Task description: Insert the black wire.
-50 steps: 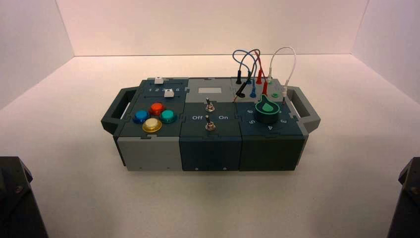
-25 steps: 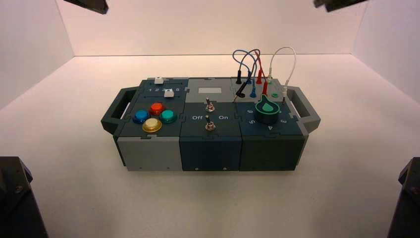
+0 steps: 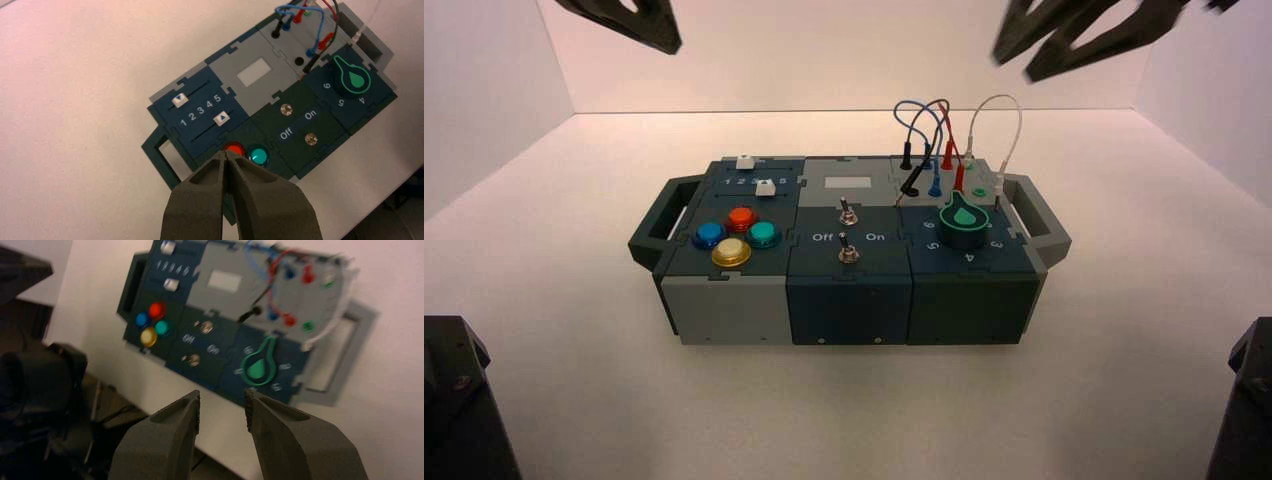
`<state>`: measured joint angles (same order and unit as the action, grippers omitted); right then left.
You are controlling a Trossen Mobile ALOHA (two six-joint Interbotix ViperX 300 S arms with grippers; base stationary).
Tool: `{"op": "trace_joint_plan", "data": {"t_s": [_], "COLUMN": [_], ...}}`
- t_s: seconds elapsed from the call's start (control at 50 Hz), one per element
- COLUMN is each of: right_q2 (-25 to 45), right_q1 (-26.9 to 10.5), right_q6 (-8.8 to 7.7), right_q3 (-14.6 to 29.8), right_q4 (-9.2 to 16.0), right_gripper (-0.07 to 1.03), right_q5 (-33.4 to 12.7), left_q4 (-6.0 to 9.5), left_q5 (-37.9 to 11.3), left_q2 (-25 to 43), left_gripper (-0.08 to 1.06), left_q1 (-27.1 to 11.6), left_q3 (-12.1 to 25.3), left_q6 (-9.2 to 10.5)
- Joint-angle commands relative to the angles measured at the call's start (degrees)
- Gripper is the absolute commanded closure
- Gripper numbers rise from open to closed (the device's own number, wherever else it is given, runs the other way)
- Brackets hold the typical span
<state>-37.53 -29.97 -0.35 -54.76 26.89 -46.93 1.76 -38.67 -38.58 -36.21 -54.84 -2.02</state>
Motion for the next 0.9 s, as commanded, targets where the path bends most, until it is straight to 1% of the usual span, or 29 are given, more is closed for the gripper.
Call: {"op": "trace_joint_plan", "data": {"t_s": [0.02,0.16,0.32,0.42,0.56,0.9], "right_q2": [2.81,7.73,12.92,15.12,18.63,25.58], "right_q1": [-0.53,-1.05,-1.58,-2.46,-3.52,-3.87], "right_q6": [-0.26,-0.79,-0.88,-0.88,-0.88,-1.05], "right_q3": [1.58,1.93,2.46,3.16,4.31,5.71], "right_q4": [1.32,1.76,1.85,2.29,3.52,3.96], "right_gripper": [0.48,0.48,0.48,0.48,0.48,0.48], "right_q5": [1.49,3.08,5.27,6.68,7.82,10.37], "left_q4": [0.09,0.00,0.09,0.09,0.09,0.09], "left_q5": [0.79,0.88,0.97,1.05,1.05,0.97], "left_q2": [1.41,2.90,2.90,2.90,2.90,2.55], "left_gripper": [1.01,1.01,1.01,1.01,1.01,1.01], "left_q1": [-0.88,-1.32,-1.32,-1.32,-1.32,-1.32], "left_q3": [1.93,2.11,2.29,2.20,2.29,2.20], "left_q6": [-0.62,-0.88,-1.05,-1.14,-1.14,-1.58]}}
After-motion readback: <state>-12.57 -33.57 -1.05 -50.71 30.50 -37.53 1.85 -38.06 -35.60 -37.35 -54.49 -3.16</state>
